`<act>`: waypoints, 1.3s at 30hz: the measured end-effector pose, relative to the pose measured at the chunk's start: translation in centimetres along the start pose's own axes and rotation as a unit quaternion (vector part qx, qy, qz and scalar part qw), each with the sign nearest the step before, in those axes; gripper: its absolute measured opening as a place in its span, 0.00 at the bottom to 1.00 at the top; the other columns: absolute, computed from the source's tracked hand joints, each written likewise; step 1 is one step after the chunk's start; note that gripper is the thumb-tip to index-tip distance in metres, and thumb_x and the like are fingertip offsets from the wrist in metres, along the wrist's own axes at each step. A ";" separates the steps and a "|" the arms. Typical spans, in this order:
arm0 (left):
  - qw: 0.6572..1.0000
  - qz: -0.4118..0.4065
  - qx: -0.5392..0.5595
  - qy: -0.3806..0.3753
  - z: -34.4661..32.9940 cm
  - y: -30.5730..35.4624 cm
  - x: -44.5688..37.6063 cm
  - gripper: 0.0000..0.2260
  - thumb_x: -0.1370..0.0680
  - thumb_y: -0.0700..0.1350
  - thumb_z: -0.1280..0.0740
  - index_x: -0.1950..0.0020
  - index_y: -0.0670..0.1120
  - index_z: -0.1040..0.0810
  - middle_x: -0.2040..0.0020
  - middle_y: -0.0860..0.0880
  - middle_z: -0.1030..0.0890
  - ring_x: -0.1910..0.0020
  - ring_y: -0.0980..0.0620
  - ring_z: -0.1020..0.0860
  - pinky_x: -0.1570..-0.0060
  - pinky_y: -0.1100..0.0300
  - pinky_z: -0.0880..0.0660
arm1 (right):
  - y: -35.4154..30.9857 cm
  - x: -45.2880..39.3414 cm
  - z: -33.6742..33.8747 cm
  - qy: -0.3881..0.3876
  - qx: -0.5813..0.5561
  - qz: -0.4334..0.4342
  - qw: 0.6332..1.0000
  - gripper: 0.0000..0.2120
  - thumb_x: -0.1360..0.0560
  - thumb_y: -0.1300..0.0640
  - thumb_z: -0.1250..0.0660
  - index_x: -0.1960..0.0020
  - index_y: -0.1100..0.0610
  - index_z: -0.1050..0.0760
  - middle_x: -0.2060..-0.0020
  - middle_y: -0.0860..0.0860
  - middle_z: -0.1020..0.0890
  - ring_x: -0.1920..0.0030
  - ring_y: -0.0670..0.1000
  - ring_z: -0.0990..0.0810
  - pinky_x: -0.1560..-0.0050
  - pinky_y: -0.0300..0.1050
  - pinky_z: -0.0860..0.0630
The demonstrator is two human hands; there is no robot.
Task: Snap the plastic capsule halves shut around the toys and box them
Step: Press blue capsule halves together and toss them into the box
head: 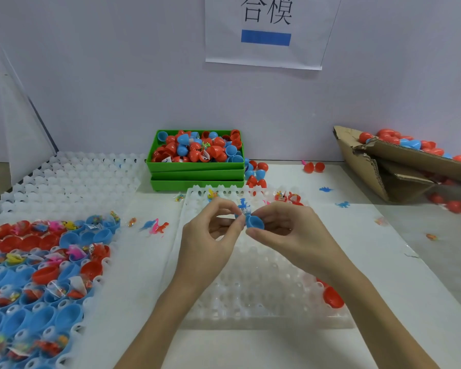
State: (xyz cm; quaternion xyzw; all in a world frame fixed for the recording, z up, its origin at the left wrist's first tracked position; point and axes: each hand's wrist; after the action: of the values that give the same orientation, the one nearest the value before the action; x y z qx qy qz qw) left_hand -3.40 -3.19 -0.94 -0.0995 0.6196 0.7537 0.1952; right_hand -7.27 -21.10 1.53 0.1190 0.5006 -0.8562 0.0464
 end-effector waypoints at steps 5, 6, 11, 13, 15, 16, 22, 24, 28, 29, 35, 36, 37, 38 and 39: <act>0.999 -0.024 -0.011 0.019 0.0 0.2 0.1 0.04 0.22 0.44 0.25 0.52 0.51 0.18 0.54 0.57 0.14 0.52 0.55 0.14 0.51 0.64 0.18 | -0.6 0.1 0.3 0.005 -0.031 -0.002 1.000 0.07 0.23 0.53 0.25 0.46 0.51 0.15 0.57 0.41 0.15 0.57 0.44 0.16 0.55 0.36 0.20; 0.999 -0.029 -0.015 0.024 0.0 0.2 0.1 0.04 0.22 0.44 0.25 0.52 0.51 0.18 0.54 0.58 0.15 0.51 0.56 0.15 0.51 0.64 0.18 | -0.7 0.2 0.2 0.006 -0.027 -0.001 1.000 0.08 0.23 0.52 0.25 0.45 0.52 0.15 0.58 0.42 0.15 0.57 0.44 0.17 0.56 0.36 0.20; 0.998 -0.025 0.035 0.042 0.2 0.5 0.1 0.12 0.23 0.41 0.23 0.43 0.52 0.22 0.49 0.61 0.16 0.47 0.57 0.16 0.49 0.67 0.19 | -1.0 0.3 -0.1 0.010 -0.001 0.002 1.000 0.10 0.24 0.51 0.25 0.44 0.53 0.15 0.59 0.43 0.16 0.59 0.45 0.18 0.57 0.36 0.20; 0.999 -0.025 0.034 0.035 0.2 0.6 0.0 0.15 0.23 0.41 0.24 0.39 0.52 0.21 0.46 0.61 0.16 0.45 0.58 0.16 0.48 0.67 0.19 | -1.1 0.4 -0.1 0.009 -0.002 0.003 1.000 0.11 0.24 0.50 0.25 0.43 0.52 0.14 0.60 0.42 0.15 0.59 0.45 0.18 0.57 0.37 0.19; 0.999 -0.043 0.010 0.023 0.3 0.5 0.0 0.12 0.22 0.40 0.25 0.41 0.50 0.18 0.46 0.59 0.15 0.46 0.57 0.16 0.47 0.65 0.19 | -1.0 0.4 0.0 0.013 -0.002 0.013 1.000 0.14 0.26 0.49 0.24 0.42 0.51 0.14 0.61 0.41 0.15 0.59 0.45 0.17 0.56 0.37 0.19; 0.998 -0.055 0.001 0.020 0.4 0.5 0.0 0.10 0.22 0.40 0.25 0.43 0.49 0.17 0.47 0.57 0.15 0.46 0.55 0.16 0.47 0.64 0.18 | -1.0 0.4 0.1 0.022 -0.002 0.018 1.000 0.16 0.27 0.48 0.24 0.41 0.50 0.15 0.60 0.41 0.14 0.58 0.45 0.16 0.56 0.37 0.18; 0.987 -0.150 -0.062 0.011 0.5 0.6 0.0 0.09 0.22 0.41 0.24 0.43 0.46 0.15 0.47 0.52 0.16 0.47 0.51 0.17 0.48 0.65 0.19 | -1.4 0.6 -0.2 0.104 0.044 0.075 0.991 0.16 0.30 0.43 0.27 0.47 0.51 0.17 0.57 0.42 0.16 0.56 0.46 0.17 0.55 0.37 0.18; 0.983 -0.162 -0.086 0.012 0.3 0.5 0.1 0.10 0.23 0.41 0.23 0.42 0.46 0.15 0.46 0.52 0.16 0.47 0.54 0.18 0.48 0.69 0.22 | -1.6 0.6 -0.5 0.114 0.096 0.109 0.983 0.16 0.28 0.45 0.28 0.45 0.52 0.16 0.54 0.43 0.16 0.55 0.45 0.18 0.54 0.33 0.20; 0.982 -0.158 -0.097 0.028 0.1 0.3 0.2 0.10 0.23 0.44 0.25 0.42 0.47 0.14 0.45 0.53 0.16 0.46 0.57 0.19 0.47 0.72 0.24 | -1.6 0.7 -1.0 0.110 0.078 0.101 0.986 0.15 0.26 0.51 0.27 0.41 0.55 0.16 0.51 0.47 0.13 0.55 0.43 0.15 0.49 0.32 0.19; 0.982 -0.159 -0.096 0.027 0.1 0.3 0.2 0.09 0.22 0.44 0.25 0.42 0.47 0.14 0.45 0.53 0.16 0.46 0.57 0.19 0.47 0.71 0.24 | -1.5 0.8 -1.1 0.109 0.057 0.092 0.988 0.14 0.25 0.53 0.26 0.41 0.56 0.16 0.52 0.48 0.13 0.55 0.44 0.14 0.49 0.35 0.18; 0.994 -0.107 -0.014 0.025 -0.1 0.8 0.4 0.09 0.21 0.46 0.27 0.42 0.52 0.20 0.46 0.59 0.19 0.46 0.53 0.19 0.49 0.66 0.20 | -1.6 0.8 -1.8 0.111 -0.077 0.048 0.990 0.12 0.24 0.56 0.25 0.42 0.57 0.15 0.53 0.47 0.12 0.53 0.47 0.12 0.49 0.40 0.16; 0.996 -0.080 0.017 0.028 -0.1 0.9 0.4 0.09 0.21 0.47 0.28 0.42 0.54 0.21 0.46 0.59 0.19 0.45 0.53 0.18 0.49 0.66 0.20 | -1.6 0.8 -1.9 0.105 -0.104 0.039 0.988 0.11 0.24 0.55 0.25 0.43 0.57 0.15 0.54 0.47 0.12 0.53 0.48 0.12 0.50 0.39 0.16; 0.997 -0.057 0.045 0.026 -0.1 0.9 0.4 0.09 0.21 0.47 0.28 0.41 0.53 0.21 0.45 0.59 0.18 0.44 0.52 0.18 0.49 0.63 0.18 | -1.7 0.7 -2.0 0.097 -0.127 0.029 0.987 0.11 0.24 0.55 0.25 0.43 0.56 0.15 0.54 0.46 0.12 0.53 0.48 0.12 0.51 0.38 0.17; 0.997 -0.039 0.065 0.021 -0.1 0.8 0.4 0.08 0.21 0.46 0.28 0.41 0.52 0.20 0.44 0.57 0.18 0.44 0.51 0.17 0.48 0.60 0.17 | -1.7 0.7 -2.1 0.090 -0.142 0.021 0.986 0.10 0.24 0.55 0.25 0.43 0.56 0.15 0.54 0.46 0.12 0.53 0.48 0.12 0.52 0.36 0.17; 0.997 -0.028 0.074 0.017 -0.1 0.7 0.4 0.08 0.20 0.44 0.27 0.42 0.51 0.19 0.44 0.54 0.17 0.45 0.49 0.17 0.48 0.58 0.16 | -1.6 0.7 -2.2 0.084 -0.150 0.017 0.985 0.10 0.24 0.56 0.25 0.44 0.56 0.15 0.54 0.45 0.12 0.53 0.47 0.12 0.53 0.35 0.18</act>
State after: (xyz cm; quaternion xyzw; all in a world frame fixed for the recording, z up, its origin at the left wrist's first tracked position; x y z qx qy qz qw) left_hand -4.06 -3.29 -0.48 -0.1150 0.6740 0.6982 0.2120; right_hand -7.95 -18.33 1.70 0.1910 0.6237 -0.7571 0.0360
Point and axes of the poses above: each hand's wrist, its own x-axis away from the middle knuckle, its own z-axis out of the back of the hand, y = z × x
